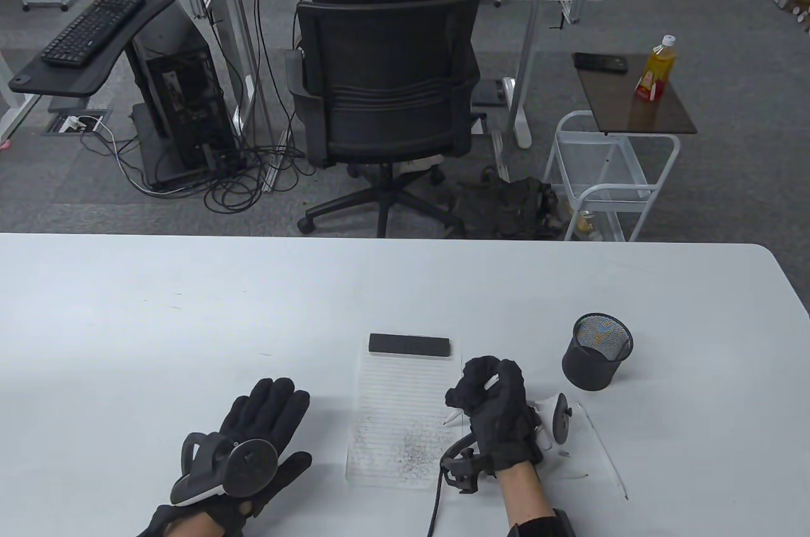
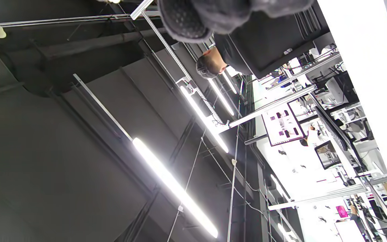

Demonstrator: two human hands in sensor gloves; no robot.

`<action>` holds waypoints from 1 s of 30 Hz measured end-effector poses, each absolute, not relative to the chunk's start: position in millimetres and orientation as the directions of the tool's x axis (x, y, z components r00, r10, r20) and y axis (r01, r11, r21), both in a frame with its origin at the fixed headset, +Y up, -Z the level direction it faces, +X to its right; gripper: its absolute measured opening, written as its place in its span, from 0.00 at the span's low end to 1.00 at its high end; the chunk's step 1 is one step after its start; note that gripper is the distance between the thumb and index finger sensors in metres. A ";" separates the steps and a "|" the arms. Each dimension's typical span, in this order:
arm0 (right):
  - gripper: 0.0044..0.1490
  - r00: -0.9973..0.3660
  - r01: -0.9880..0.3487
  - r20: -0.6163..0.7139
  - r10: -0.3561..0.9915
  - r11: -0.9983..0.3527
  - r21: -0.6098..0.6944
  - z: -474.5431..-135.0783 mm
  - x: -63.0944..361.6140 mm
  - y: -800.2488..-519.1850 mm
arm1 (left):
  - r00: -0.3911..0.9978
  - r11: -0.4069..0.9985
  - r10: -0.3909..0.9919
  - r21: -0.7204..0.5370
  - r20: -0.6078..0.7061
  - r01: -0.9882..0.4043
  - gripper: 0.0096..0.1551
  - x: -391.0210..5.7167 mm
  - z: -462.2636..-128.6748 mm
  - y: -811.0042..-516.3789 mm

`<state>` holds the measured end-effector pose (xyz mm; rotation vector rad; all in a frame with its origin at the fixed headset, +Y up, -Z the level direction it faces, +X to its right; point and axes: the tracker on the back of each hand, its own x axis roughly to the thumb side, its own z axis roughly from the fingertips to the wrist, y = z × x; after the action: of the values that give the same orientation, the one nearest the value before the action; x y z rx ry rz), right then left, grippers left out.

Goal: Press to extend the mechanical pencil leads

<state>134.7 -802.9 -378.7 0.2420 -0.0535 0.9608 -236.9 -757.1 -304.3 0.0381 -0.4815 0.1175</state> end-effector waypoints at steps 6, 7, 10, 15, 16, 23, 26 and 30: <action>0.38 0.577 -0.810 0.135 0.806 0.543 0.221 -376.9 114.5 -803.5 | 0.879 0.993 0.101 0.013 0.466 -0.121 0.52 -237.3 -304.7 -757.1; 0.37 0.579 -0.807 0.132 0.805 0.543 0.231 -376.1 109.7 -803.4 | 0.879 0.992 0.103 0.011 0.466 -0.123 0.52 -237.3 -304.8 -757.3; 0.37 0.583 -0.802 0.118 0.804 0.544 0.248 -374.1 98.1 -803.8 | 0.879 0.993 0.105 0.006 0.466 -0.121 0.52 -237.2 -305.0 -758.1; 0.35 0.572 -0.802 0.092 0.815 0.531 0.274 -371.8 81.2 -806.0 | 0.878 0.992 0.103 0.011 0.467 -0.122 0.52 -237.1 -305.0 -757.5; 0.35 0.571 -0.801 0.089 0.816 0.531 0.275 -371.4 79.6 -806.7 | 0.878 0.992 0.103 0.011 0.467 -0.122 0.52 -237.1 -305.1 -757.5; 0.33 0.550 -0.816 0.098 0.829 0.509 0.273 -371.0 75.1 -806.5 | 0.877 0.992 0.104 0.010 0.469 -0.123 0.52 -236.8 -305.1 -757.8; 0.33 0.545 -0.819 0.101 0.832 0.502 0.278 -371.5 75.2 -807.7 | 0.877 0.992 0.105 0.006 0.468 -0.122 0.52 -236.8 -305.2 -758.3; 0.33 0.536 -0.824 0.103 0.838 0.492 0.282 -371.9 75.0 -807.9 | 0.878 0.993 0.105 0.005 0.468 -0.122 0.52 -236.7 -305.0 -757.9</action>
<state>75.0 -807.9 -371.9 0.3145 0.0505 1.0087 -236.7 -757.9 -305.0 0.0351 -0.4856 0.1186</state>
